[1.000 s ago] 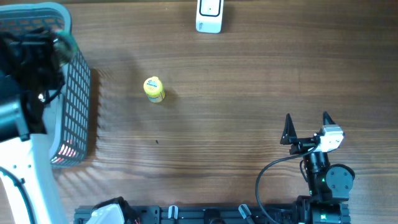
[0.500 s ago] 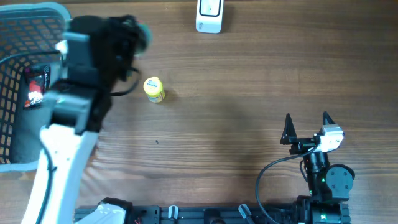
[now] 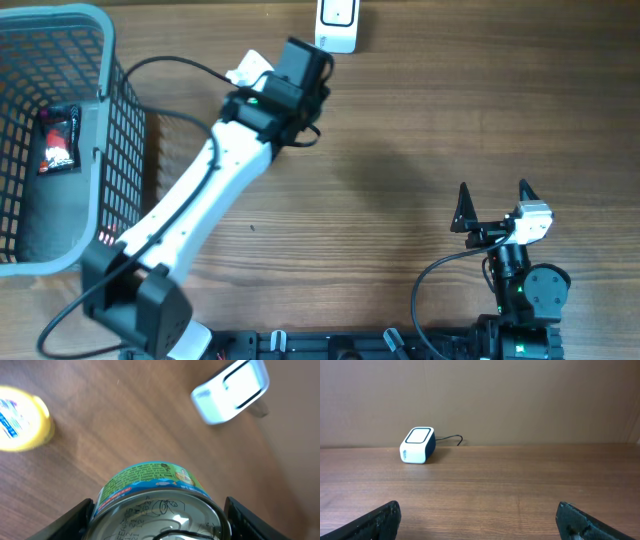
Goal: Scan the item barcode
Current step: 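Lift the can out and move it toward the white scanner, then hold the can near the scanner beside the yellow jar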
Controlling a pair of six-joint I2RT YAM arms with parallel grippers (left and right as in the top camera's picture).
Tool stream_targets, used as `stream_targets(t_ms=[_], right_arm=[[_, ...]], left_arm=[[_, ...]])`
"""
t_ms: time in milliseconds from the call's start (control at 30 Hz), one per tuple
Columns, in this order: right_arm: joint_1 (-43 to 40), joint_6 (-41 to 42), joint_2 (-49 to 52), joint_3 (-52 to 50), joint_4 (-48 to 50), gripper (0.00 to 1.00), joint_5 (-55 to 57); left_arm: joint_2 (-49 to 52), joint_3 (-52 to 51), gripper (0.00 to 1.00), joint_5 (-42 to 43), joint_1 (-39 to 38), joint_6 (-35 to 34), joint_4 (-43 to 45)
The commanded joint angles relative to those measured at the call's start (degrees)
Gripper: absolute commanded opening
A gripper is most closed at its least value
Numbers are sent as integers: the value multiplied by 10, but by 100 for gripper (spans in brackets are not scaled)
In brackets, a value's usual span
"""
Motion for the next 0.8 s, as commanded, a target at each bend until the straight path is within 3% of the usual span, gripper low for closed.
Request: stream_targets(t_ms=[0, 200, 767], right_arm=[[-3, 7, -5, -1, 2, 100, 5], [-3, 7, -5, -1, 2, 100, 5], [-3, 7, -5, -1, 2, 100, 5]], left_arm=[[32, 11, 58, -12, -24, 0, -21], [91, 10, 60, 3, -48, -30, -73], [201, 10, 57, 25, -51, -32, -54]])
